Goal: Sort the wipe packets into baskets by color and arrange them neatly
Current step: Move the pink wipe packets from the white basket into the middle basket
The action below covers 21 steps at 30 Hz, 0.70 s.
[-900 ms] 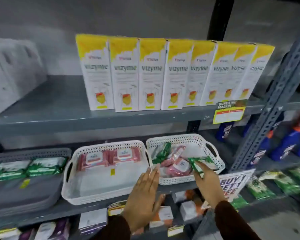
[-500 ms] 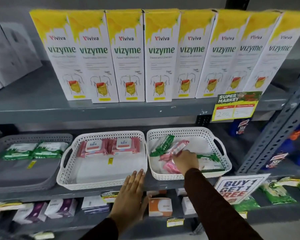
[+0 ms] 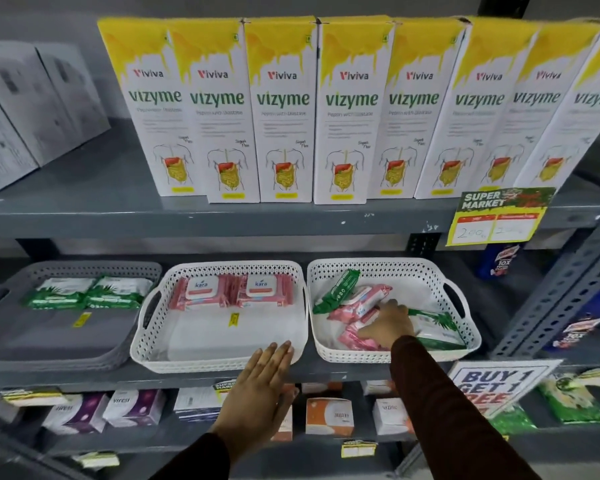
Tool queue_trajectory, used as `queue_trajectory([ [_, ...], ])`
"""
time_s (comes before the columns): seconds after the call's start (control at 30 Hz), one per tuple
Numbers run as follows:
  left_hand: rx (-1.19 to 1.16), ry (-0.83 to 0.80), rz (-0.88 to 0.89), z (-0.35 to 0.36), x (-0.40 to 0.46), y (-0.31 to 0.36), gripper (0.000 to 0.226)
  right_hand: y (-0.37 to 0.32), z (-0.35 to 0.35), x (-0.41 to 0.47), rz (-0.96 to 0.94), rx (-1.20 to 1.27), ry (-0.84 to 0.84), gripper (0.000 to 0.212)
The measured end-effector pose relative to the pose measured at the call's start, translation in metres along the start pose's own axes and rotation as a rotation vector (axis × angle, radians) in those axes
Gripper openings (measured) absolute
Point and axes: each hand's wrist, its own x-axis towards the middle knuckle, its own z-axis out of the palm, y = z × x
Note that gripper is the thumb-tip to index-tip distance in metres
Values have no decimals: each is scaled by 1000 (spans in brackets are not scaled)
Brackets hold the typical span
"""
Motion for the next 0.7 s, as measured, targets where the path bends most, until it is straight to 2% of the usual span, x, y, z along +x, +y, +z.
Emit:
queue_trajectory([
  [0.07,-11,1,19,-2,0,-4,59,5,-2,7,23,17,-39,80],
  [0.17,-34,-12,50,-5,-5,-12,60,4,-8,-2,26,96,17,80],
  [0.27,-47,-9,44,-7,-10,-33,61,0,-7,-26,35,213,183,79],
  [0.33,-33,2,38,-9,-15,-50,62,-6,-11,-44,10,285,318,87],
  [0.43,-23,-7,59,-12,-26,-75,61,-31,-21,-74,-157,320,455,88],
  [0.5,-29,10,62,-13,-31,-88,61,-60,-26,-93,-313,334,418,88],
  [0.6,-49,8,70,-13,-35,-100,60,-110,-11,-100,-540,349,168,92],
  [0.63,-54,0,81,-12,-36,-101,60,-125,2,-94,-578,309,97,91],
  [0.7,-64,-2,102,-10,-36,-104,60,-146,33,-76,-630,158,63,88],
])
